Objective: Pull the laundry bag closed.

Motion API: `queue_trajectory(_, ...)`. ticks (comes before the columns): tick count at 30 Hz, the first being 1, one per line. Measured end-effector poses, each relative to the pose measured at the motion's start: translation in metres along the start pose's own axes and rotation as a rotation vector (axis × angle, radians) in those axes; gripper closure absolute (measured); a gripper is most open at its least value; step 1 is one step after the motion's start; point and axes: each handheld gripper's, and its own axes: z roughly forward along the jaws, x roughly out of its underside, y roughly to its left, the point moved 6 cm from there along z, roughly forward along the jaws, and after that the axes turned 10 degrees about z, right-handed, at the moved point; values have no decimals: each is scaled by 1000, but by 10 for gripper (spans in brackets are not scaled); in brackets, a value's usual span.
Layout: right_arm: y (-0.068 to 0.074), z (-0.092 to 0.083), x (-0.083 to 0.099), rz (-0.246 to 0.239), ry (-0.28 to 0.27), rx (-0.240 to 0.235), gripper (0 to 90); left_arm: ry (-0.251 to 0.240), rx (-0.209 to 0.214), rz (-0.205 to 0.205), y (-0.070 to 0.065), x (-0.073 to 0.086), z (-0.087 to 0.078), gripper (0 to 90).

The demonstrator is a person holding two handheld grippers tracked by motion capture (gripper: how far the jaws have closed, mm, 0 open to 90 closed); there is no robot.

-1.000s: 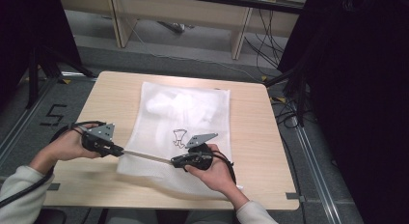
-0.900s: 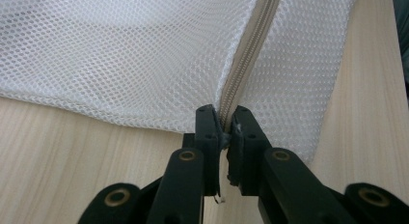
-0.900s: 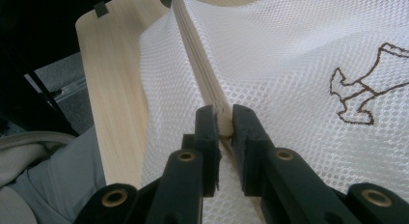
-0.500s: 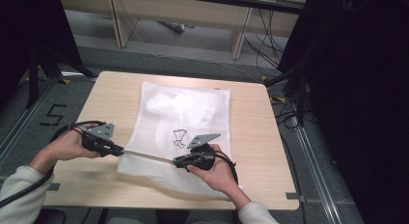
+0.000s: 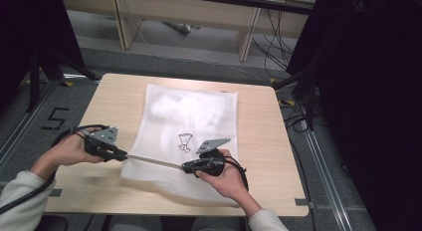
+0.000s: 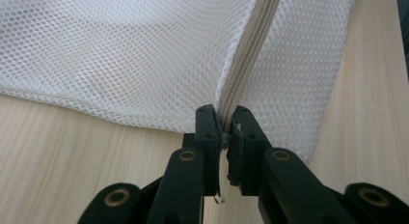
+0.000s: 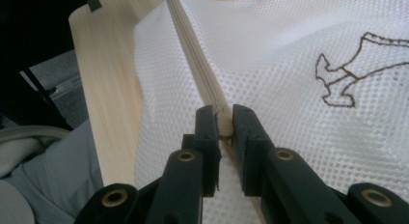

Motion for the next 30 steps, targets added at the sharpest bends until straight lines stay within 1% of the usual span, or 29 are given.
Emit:
queue_trajectory(1,0,-2,1,14,12,0,823,-5,3,-14,-1,0,0,824)
queue_trajectory(2,1,-2,1,10,12,-6,823,2,2,-13,-1,0,0,824)
queue_trajectory(3,0,-2,1,-5,9,-9,823,-2,1,5,1,0,0,824)
queue_trajectory(4,-1,-3,1,-2,7,-8,823,-2,1,5,1,0,0,824)
queue_trajectory(5,-1,-4,2,8,13,2,823,0,1,-6,0,0,0,824)
queue_trajectory(6,-1,-4,3,18,0,6,823,0,1,-6,0,0,0,824)
queue_trajectory(7,-2,-5,3,19,-3,9,823,3,3,-12,0,0,0,824)
queue_trajectory(8,-3,-7,4,24,15,9,823,3,3,-14,0,0,0,824)
queue_trajectory(10,-5,-8,6,20,12,16,823,2,2,-15,-1,0,1,824)
queue_trajectory(11,-5,-9,6,22,16,14,823,2,2,-15,-1,0,1,824)
queue_trajectory(12,-6,-9,6,16,9,13,823,-1,2,-15,-1,0,1,824)
queue_trajectory(13,-6,-9,7,26,11,12,823,4,3,-13,0,0,1,824)
queue_trajectory(14,-6,-9,7,4,9,4,823,-1,3,-15,-1,0,1,824)
queue_trajectory(15,-7,-8,6,4,-8,7,823,-1,3,-15,-1,0,1,824)
queue_trajectory(16,-8,-9,7,-3,-2,9,823,3,0,-14,0,1,0,824)
queue_trajectory(17,-8,-12,8,21,14,19,823,-1,1,-16,0,1,0,824)
queue_trajectory(18,-9,-12,8,16,7,13,823,1,3,-15,0,0,0,825)
queue_trajectory(19,-8,-14,9,29,15,17,823,6,-2,-11,0,1,0,824)
queue_trajectory(20,-10,-13,9,3,5,12,823,-2,1,-16,0,0,0,824)
queue_trajectory(21,-11,-14,9,0,1,11,823,6,0,-13,0,1,0,824)
queue_trajectory(22,-11,-16,11,26,11,28,823,6,-1,-12,0,1,0,824)
queue_trajectory(23,-12,-16,11,16,7,19,823,-1,1,-16,0,1,0,824)
queue_trajectory(24,-13,-17,11,23,-8,15,823,6,0,-13,0,1,0,824)
queue_trajectory(25,-13,-17,11,23,-8,15,823,6,0,-13,0,1,0,824)
queue_trajectory(26,-13,-20,13,45,6,24,823,8,2,1,1,1,1,824)
queue_trajectory(27,-14,-21,13,38,9,31,823,5,5,1,1,1,1,824)
queue_trajectory(28,-15,-20,13,25,5,16,823,4,1,-15,0,1,1,824)
queue_trajectory(29,-15,-20,13,24,3,15,824,9,1,6,2,1,1,824)
queue_trajectory(30,-14,-21,15,48,7,31,823,9,1,6,2,1,1,824)
